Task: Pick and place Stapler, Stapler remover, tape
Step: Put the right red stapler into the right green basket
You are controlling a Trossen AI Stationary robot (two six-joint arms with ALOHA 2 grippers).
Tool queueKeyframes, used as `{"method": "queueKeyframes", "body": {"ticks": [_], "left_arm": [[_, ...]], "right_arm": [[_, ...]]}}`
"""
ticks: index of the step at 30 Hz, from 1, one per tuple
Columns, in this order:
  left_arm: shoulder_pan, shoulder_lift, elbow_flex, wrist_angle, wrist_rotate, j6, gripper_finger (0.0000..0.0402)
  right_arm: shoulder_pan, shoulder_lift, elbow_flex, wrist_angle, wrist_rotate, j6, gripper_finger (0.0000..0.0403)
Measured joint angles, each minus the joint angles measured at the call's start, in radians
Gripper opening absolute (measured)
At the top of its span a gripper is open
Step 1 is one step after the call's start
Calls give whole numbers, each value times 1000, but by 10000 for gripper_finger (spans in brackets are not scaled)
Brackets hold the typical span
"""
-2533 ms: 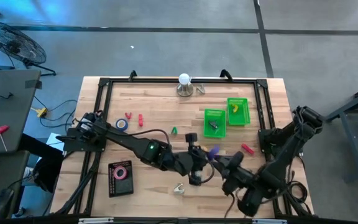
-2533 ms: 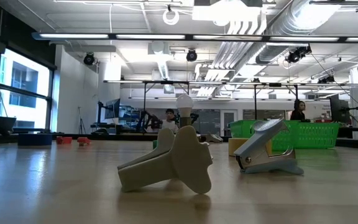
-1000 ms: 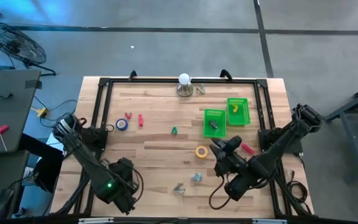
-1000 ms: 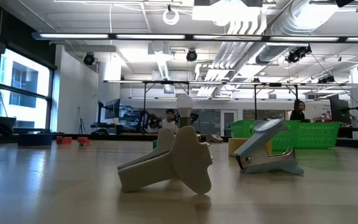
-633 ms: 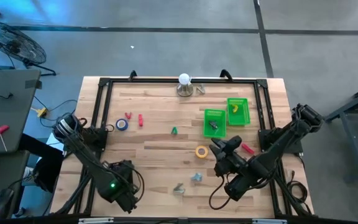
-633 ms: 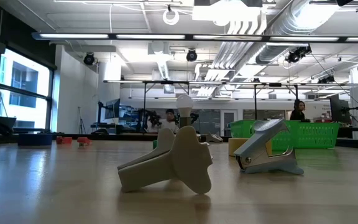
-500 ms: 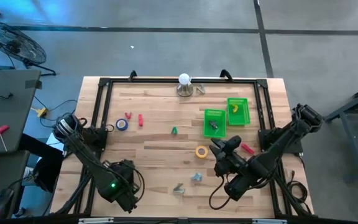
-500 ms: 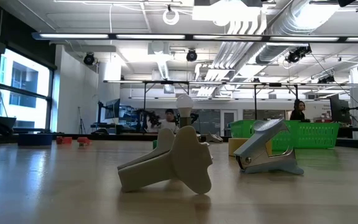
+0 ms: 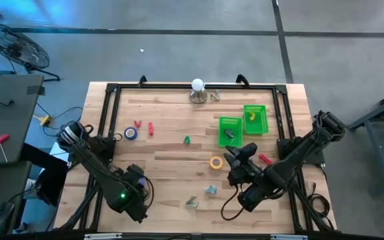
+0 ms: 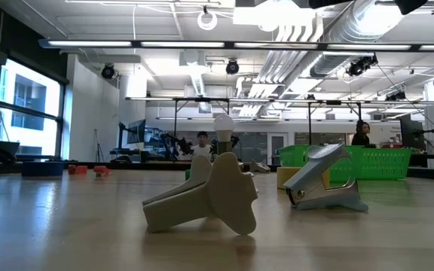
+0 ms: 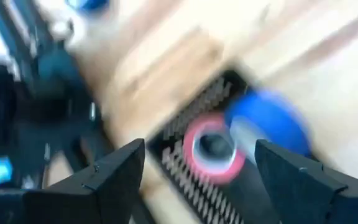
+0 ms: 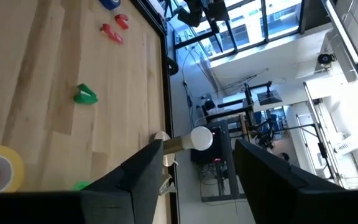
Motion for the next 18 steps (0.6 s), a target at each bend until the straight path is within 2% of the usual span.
{"method": "queueKeyframes", "body": {"ticks": [3, 6, 13, 18], "left_arm": [[45, -17, 18, -6, -133, 12, 291], [109, -45, 18, -6, -219, 26, 291], [342, -109, 18, -5, -252, 132, 291], [571, -113, 18, -2, -221, 384, 291]], "right_arm": [[-19, 0, 0, 0, -6, 0, 188], [-35, 0, 0, 0, -19, 11, 188], [-63, 0, 0, 0, -88, 26, 184], [-73, 0, 0, -1, -102, 27, 181]]}}
